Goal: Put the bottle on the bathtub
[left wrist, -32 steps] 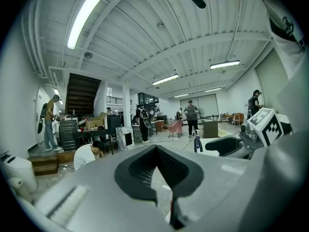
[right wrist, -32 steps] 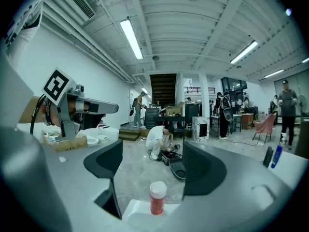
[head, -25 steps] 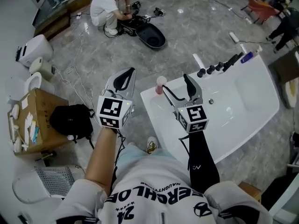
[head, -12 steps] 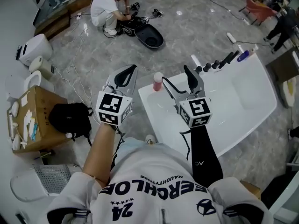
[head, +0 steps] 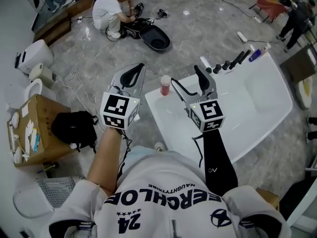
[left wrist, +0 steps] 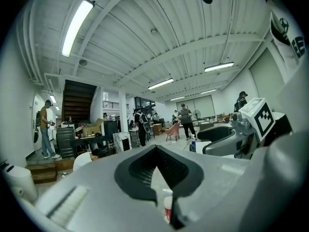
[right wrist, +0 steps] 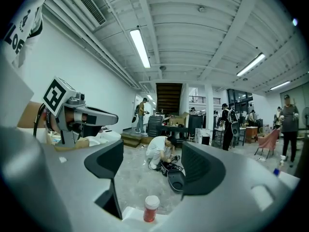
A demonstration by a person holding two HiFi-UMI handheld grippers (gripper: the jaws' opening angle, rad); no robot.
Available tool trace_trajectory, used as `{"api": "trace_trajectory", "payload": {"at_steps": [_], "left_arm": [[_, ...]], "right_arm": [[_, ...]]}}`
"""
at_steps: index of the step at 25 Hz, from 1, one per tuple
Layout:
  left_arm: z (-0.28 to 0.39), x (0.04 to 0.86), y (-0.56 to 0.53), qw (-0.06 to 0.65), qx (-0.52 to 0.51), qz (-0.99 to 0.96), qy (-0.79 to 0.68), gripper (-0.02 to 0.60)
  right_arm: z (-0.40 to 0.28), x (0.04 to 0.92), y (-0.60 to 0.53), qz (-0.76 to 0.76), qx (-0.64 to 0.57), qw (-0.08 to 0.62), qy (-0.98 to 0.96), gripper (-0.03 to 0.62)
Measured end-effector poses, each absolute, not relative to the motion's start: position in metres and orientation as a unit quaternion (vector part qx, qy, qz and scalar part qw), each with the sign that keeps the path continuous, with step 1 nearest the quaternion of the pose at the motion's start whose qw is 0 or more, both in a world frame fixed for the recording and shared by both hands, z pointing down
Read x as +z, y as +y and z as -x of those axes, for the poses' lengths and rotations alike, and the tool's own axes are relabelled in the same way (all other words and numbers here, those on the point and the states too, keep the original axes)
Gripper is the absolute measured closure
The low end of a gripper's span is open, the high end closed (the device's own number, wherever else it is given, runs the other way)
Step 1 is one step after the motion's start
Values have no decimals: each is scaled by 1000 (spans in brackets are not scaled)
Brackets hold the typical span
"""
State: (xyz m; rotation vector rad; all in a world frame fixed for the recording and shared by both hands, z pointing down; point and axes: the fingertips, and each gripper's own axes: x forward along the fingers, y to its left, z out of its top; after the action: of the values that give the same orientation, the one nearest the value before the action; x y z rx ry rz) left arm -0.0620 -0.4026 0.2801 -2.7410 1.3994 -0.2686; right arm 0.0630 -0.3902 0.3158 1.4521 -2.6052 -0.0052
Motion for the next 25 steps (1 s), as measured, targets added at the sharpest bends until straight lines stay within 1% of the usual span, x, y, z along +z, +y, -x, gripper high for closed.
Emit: {"api": "trace_trajectory", "payload": {"at_steps": [25], "left_arm": [[72,265,-392,32,-70,882,465,580]], "right_arm": [[-54,313,-379,-482,-5,70,-873,189]]}}
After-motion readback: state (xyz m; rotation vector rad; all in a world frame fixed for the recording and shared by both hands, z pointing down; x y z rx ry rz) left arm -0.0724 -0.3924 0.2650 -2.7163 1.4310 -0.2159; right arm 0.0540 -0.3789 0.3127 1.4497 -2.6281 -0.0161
